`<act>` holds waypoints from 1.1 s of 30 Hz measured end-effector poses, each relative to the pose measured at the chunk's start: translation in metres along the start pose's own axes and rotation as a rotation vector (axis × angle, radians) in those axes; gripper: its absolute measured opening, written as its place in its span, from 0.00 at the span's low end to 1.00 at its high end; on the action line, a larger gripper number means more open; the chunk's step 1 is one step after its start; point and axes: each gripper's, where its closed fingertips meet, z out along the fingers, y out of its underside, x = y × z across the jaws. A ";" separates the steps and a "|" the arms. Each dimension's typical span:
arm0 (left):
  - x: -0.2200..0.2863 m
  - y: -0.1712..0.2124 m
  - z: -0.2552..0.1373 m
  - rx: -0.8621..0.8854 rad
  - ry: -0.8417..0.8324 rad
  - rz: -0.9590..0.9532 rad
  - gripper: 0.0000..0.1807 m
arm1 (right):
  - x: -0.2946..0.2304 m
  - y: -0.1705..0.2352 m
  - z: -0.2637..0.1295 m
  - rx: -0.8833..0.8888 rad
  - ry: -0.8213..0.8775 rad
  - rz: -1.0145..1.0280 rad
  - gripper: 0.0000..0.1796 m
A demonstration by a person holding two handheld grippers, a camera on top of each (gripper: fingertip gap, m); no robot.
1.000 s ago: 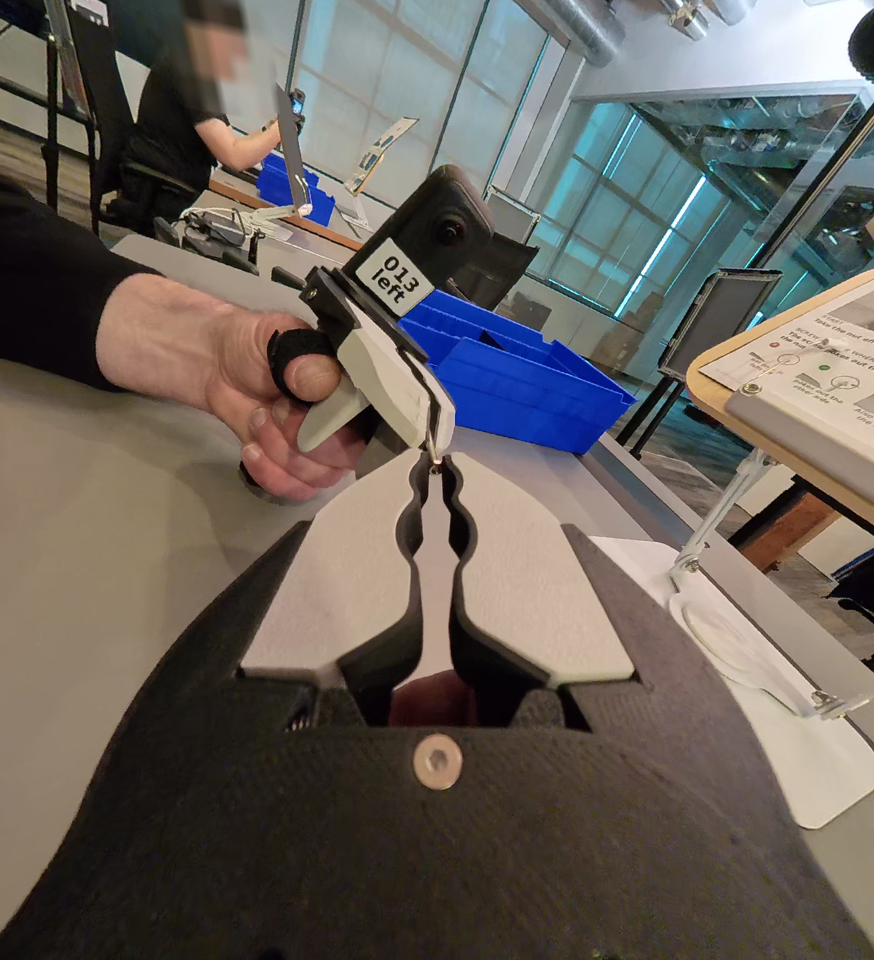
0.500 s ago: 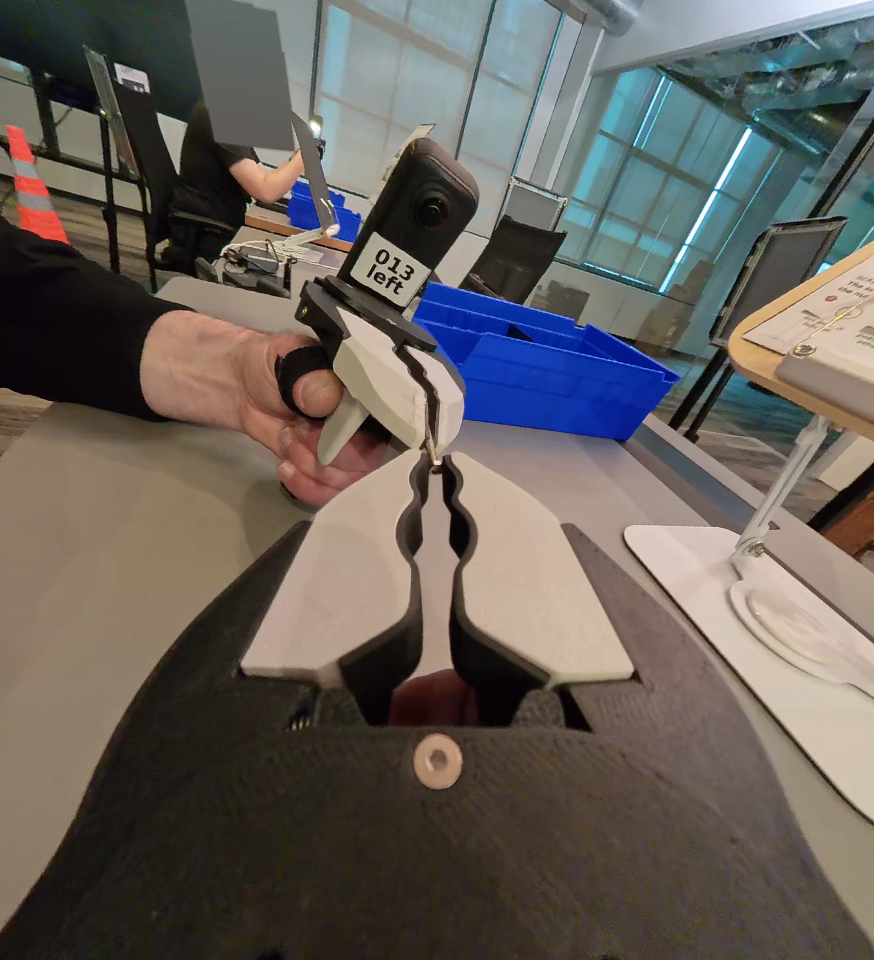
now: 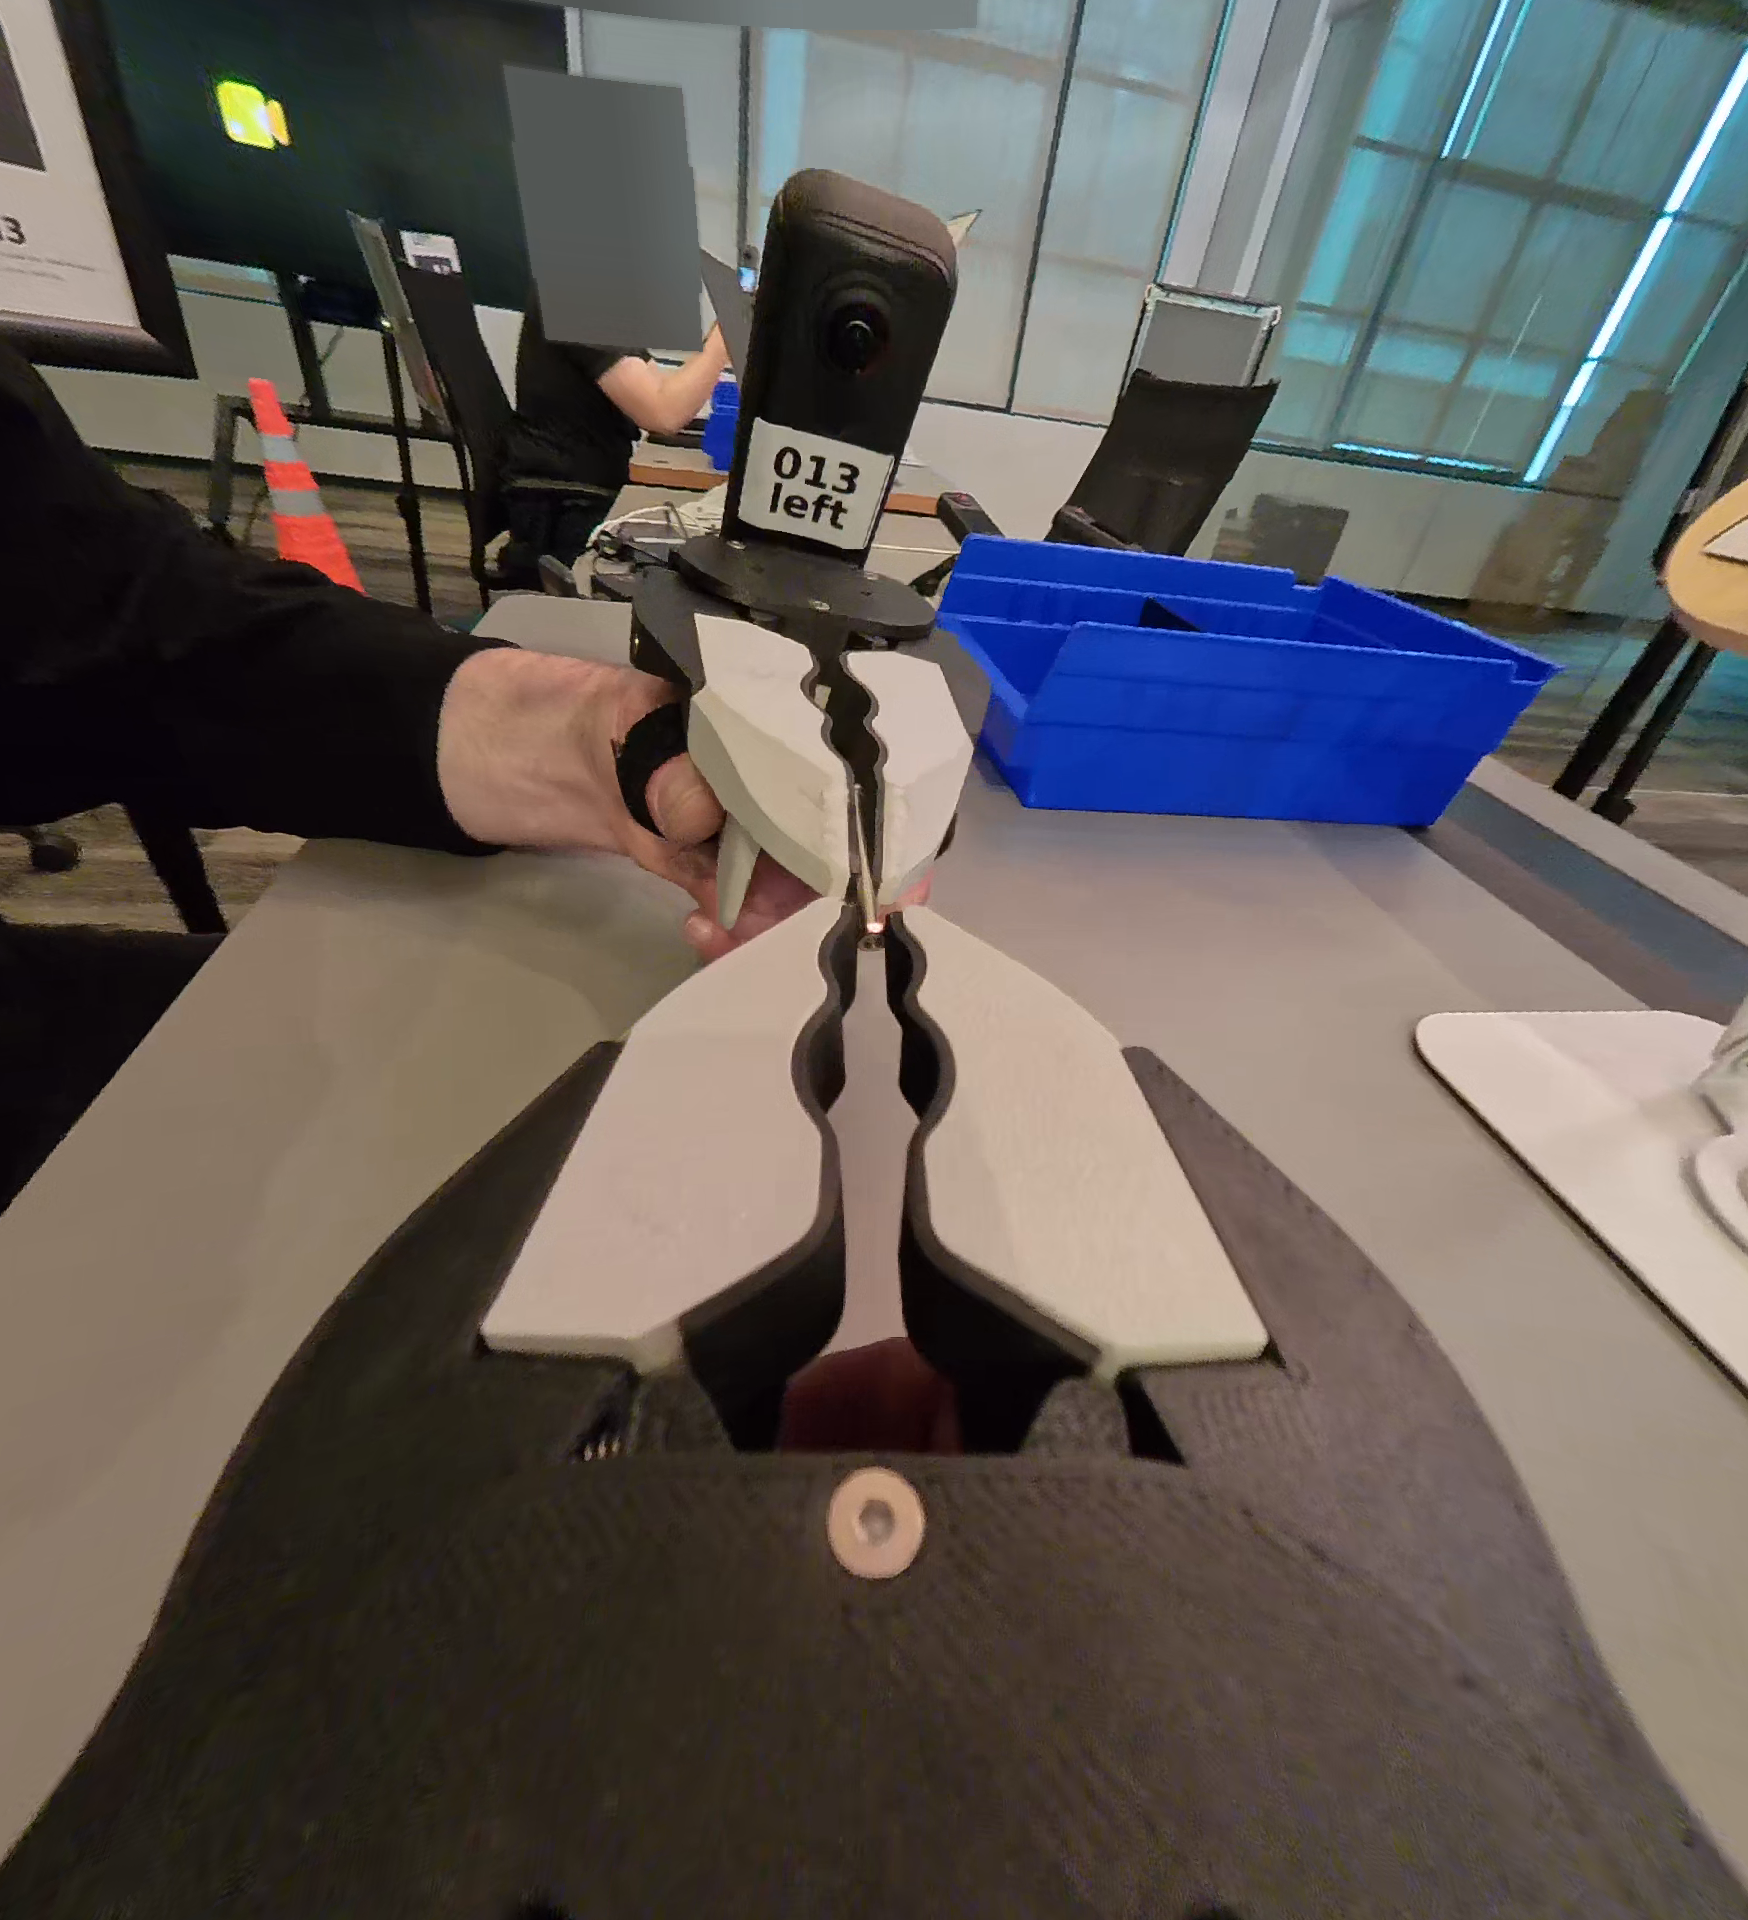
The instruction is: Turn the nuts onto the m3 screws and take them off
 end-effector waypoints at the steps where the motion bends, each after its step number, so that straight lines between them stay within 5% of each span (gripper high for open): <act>1: 0.001 0.001 0.000 -0.008 0.000 0.015 0.01 | -0.001 0.001 0.000 -0.002 -0.016 0.017 0.03; 13: 0.009 0.004 0.002 -0.051 0.006 0.140 0.01 | -0.013 0.001 -0.004 0.003 -0.203 0.271 0.03; 33: 0.003 -0.001 0.000 -0.010 -0.029 0.124 0.01 | -0.008 -0.001 -0.002 0.010 -0.123 0.161 0.15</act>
